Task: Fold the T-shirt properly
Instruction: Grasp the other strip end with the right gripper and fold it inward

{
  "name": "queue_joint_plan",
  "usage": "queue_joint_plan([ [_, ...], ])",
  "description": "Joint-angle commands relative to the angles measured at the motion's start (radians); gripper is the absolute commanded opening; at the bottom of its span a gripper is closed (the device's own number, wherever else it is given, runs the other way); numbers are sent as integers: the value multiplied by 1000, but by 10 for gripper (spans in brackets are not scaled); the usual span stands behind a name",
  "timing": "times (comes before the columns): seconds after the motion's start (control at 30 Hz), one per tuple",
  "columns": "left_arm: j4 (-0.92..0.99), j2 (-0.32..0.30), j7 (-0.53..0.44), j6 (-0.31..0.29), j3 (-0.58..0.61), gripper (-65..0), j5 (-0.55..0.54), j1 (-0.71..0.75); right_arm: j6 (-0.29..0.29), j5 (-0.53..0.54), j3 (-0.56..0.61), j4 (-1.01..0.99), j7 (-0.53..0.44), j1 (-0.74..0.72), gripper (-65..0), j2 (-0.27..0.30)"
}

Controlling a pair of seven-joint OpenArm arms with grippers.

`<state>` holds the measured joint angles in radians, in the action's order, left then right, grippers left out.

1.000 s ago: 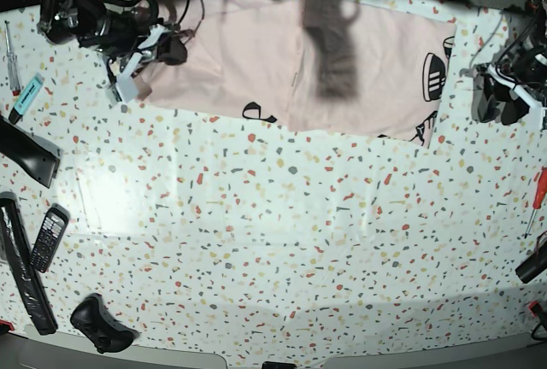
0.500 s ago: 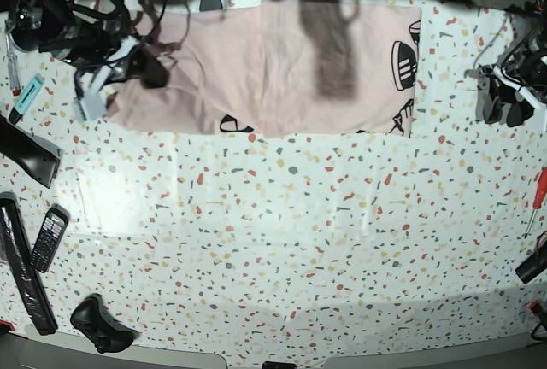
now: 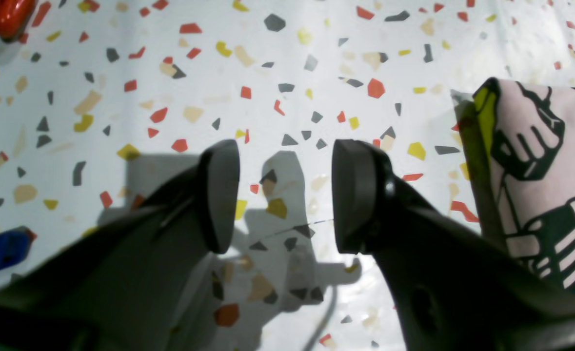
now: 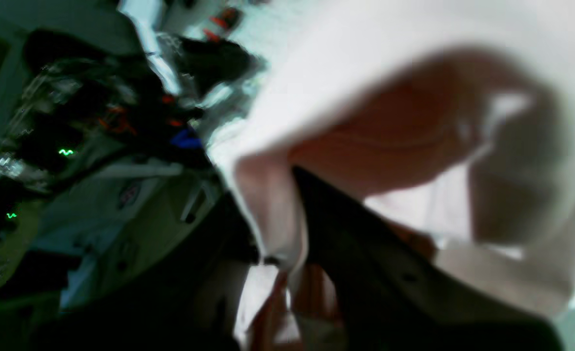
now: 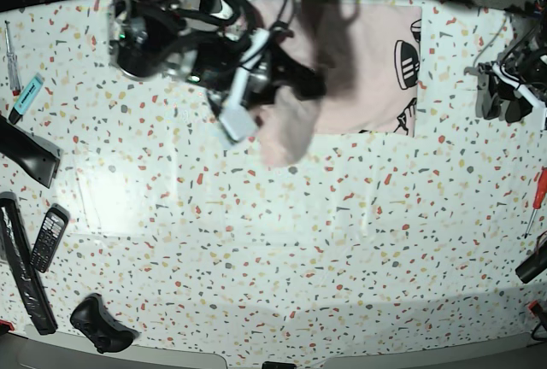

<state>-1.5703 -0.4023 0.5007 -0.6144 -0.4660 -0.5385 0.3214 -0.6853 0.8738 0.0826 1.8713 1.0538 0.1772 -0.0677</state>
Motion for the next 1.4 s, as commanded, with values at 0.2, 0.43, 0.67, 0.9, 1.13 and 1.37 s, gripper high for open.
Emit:
queue_joint_plan([
  [0.2,-13,-19,-18,1,-6,-360,-11,-2,32,-237,215,17,-175,-42,-650,-89],
  [0.43,-13,-19,-19,1,-6,-360,-12,-3,65,-327,350,11,-288,-42,-650,-89],
  [0.67,-13,-19,-19,1,-6,-360,-11,-3,64,-351,370,-92,-349,-68,-650,-89],
  [0.9,-13,-19,-16,1,-6,-360,-11,-3,0,-282,398,-209,-381,-128,-441,-89],
  [1.13,-13,-19,-16,1,-6,-360,-11,-3,-13,-208,464,-219,-406,-197,-438,-89],
  [1.37,-13,-19,-12,-25,-6,-380,-62,-2,-13,-319,385,-217,-267,-293,-440,-89],
])
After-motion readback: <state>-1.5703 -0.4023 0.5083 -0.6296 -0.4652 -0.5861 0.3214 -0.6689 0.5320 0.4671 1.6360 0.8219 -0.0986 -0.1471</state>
